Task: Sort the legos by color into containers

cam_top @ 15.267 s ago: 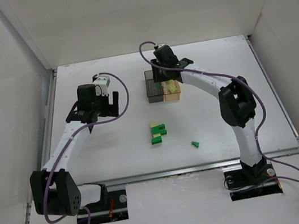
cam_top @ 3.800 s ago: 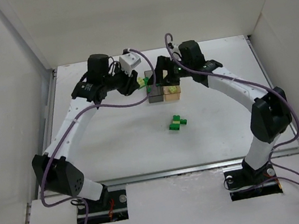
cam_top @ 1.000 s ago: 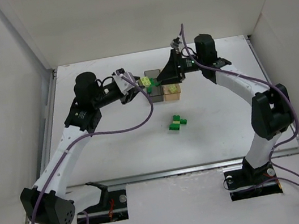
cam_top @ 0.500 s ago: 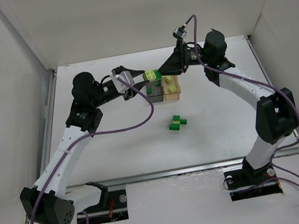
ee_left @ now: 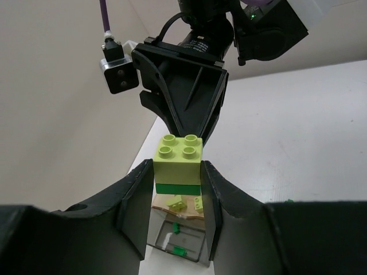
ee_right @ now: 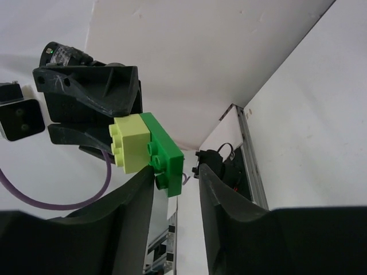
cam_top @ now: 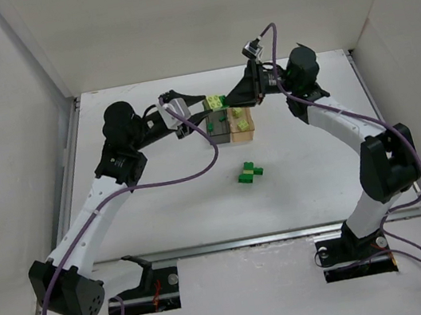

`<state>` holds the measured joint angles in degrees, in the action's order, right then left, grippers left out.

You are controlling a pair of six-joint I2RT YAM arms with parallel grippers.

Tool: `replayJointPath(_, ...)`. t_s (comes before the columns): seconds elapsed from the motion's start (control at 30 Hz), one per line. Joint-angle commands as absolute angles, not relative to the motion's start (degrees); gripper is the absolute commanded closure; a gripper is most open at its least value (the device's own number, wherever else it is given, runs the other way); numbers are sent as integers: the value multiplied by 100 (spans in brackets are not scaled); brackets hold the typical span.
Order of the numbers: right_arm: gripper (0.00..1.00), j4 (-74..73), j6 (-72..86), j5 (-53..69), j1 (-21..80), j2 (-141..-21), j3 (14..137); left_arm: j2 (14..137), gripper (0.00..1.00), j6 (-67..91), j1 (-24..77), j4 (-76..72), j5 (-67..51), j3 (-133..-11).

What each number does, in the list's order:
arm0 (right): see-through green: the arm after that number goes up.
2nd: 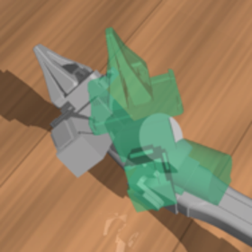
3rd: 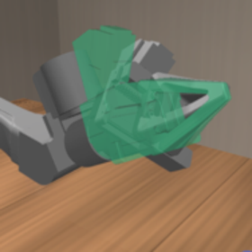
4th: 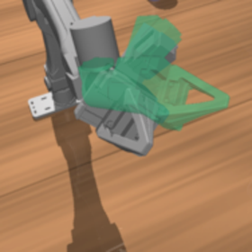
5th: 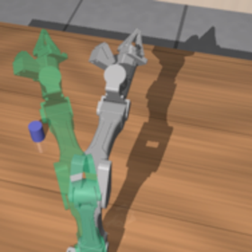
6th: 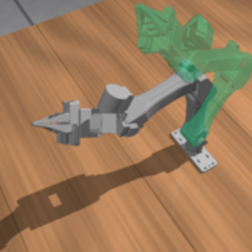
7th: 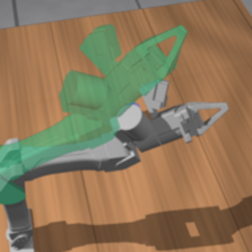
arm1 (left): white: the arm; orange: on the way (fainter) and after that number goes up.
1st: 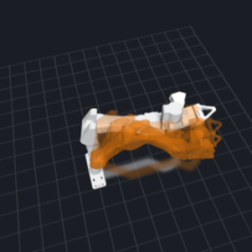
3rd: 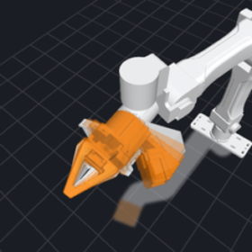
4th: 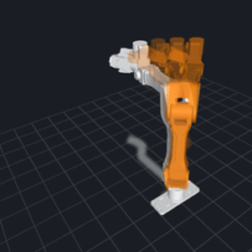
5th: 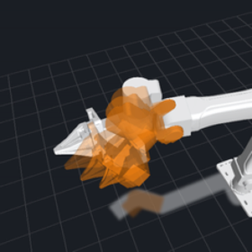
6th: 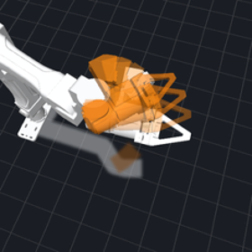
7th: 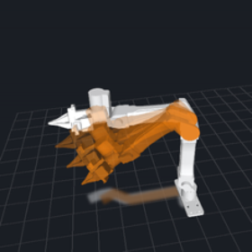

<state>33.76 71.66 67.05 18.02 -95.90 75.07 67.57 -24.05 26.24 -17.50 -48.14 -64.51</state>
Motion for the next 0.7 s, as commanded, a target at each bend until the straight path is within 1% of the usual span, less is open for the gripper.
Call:
replayJointPath(0.0, 58, 4033, 7373, 6750, 1898, -9378, 7743, 6741, 100, -2312, 2672, -2109, -4816, -6539)
replayJointPath(0.03, 62, 4121, 7435, 6802, 1898, -9378, 7743, 6741, 100, -2312, 2672, -2109, -4764, -6539)
replayJointPath(0.1, 64, 5232, 8222, 6803, 1898, -9500, 7551, 6741, 100, -2364, 2672, -2109, -4711, -6487)
replayJointPath(0.17, 67, 6786, 9372, 6716, 1898, -9684, 7288, 6741, 100, -2364, 2672, -2109, -4711, -6486)
replayJointPath(0.2, 68, 8412, 10605, 6637, 1898, -10016, 7286, 6793, 100, -2364, 2672, -2109, -4711, -6486)
replayJointPath(0.23, 72, 9133, 11174, 6549, 1898, -10202, 7286, 6794, 100, -2364, 2672, -2109, -4659, -6486)
replayJointPath(0.27, 79, 9750, 11684, 6322, 1898, -10396, 7286, 6794, 100, -2364, 2672, -2109, -4658, -6486)
replayJointPath(0.3, 84, 10226, 12090, 6215, 1951, -10702, 7338, 6794, 100, -2364, 2672, -2109, -4658, -6486)
replayJointPath(0.37, 94, 10310, 12279, 6214, 2003, -10767, 7278, 6794, 100, -2364, 2672, -2057, -4658, -6486)
replayJointPath(0.4, 94, 10144, 12078, 6214, 2004, -10767, 7225, 6794, 100, -2364, 2672, -2057, -4606, -6486)
replayJointPath(0.47, 100, 9994, 11910, 6214, 2065, -10714, 7225, 6794, 100, -2364, 2672, -2004, -4553, -6486)
replayJointPath(0.53, 100, 9583, 11708, 6283, 2065, -10557, 7286, 6794, 100, -2416, 2672, -1838, -4553, -6486)
replayJointPath(0.63, 100, 8748, 10927, 6460, 2065, -10337, 7339, 6794, 100, -2417, 2672, -1653, -4334, -6486)
replayJointPath(0.67, 100, 8075, 10394, 6547, 2065, -10153, 7339, 6846, 98, -2417, 2672, -1600, -4255, -6486)
